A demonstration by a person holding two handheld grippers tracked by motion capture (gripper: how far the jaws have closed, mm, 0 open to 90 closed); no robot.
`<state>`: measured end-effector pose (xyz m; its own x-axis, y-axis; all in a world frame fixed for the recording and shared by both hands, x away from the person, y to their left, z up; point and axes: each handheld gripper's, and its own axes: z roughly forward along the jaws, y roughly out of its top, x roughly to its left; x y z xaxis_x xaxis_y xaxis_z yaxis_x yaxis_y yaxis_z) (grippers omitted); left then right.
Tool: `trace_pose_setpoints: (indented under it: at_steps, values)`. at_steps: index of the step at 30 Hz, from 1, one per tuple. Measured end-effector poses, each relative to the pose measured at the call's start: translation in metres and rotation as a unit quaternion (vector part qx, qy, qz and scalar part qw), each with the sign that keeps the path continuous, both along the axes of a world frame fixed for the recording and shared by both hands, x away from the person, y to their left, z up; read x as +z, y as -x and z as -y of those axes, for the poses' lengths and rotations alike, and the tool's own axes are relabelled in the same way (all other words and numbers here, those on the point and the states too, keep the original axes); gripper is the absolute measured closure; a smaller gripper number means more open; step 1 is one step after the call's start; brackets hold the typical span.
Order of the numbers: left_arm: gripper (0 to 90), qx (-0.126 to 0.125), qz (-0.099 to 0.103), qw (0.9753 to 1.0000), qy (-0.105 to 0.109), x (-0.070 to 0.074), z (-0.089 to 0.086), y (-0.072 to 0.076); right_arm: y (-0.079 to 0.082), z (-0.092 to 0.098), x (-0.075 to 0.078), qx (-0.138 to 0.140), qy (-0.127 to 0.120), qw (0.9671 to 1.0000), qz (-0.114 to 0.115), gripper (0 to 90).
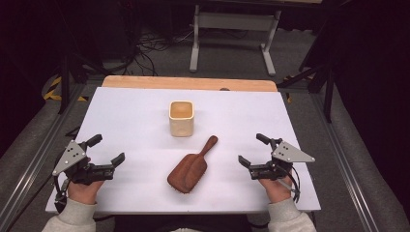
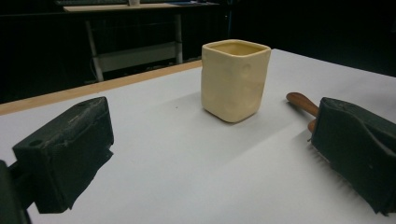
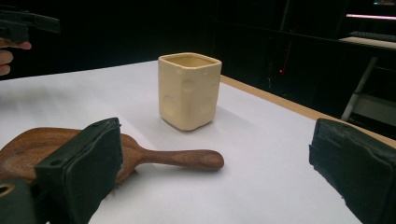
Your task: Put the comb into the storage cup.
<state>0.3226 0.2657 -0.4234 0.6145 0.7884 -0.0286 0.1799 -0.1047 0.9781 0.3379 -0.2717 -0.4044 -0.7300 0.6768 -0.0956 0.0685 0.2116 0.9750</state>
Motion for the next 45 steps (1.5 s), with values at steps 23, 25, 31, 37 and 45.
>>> trace_pose_setpoints:
  at_steps: [23,25,31,37,45]
  values:
    - [2.1,-0.003,-0.004,1.0,-0.001,-0.001,-0.003,0.0,-0.027,-0.041,0.012,0.057,0.053,0.9964,-0.033,14.1]
    - [2.0,-0.004,-0.004,1.0,0.0,-0.001,-0.004,0.0,-0.035,-0.048,0.015,0.066,0.051,0.9957,-0.039,14.1]
    - [1.9,0.0,-0.001,1.0,0.006,-0.001,-0.006,0.0,-0.051,-0.066,0.02,0.078,0.058,0.9941,-0.048,14.1]
    - [1.9,-0.002,-0.004,1.0,0.002,-0.001,-0.006,0.0,-0.064,-0.081,0.025,0.087,0.07,0.9923,-0.054,14.1]
    - [1.9,-0.003,-0.004,1.0,0.004,-0.002,-0.005,-0.001,-0.078,-0.092,0.028,0.093,0.081,0.9905,-0.061,14.1]
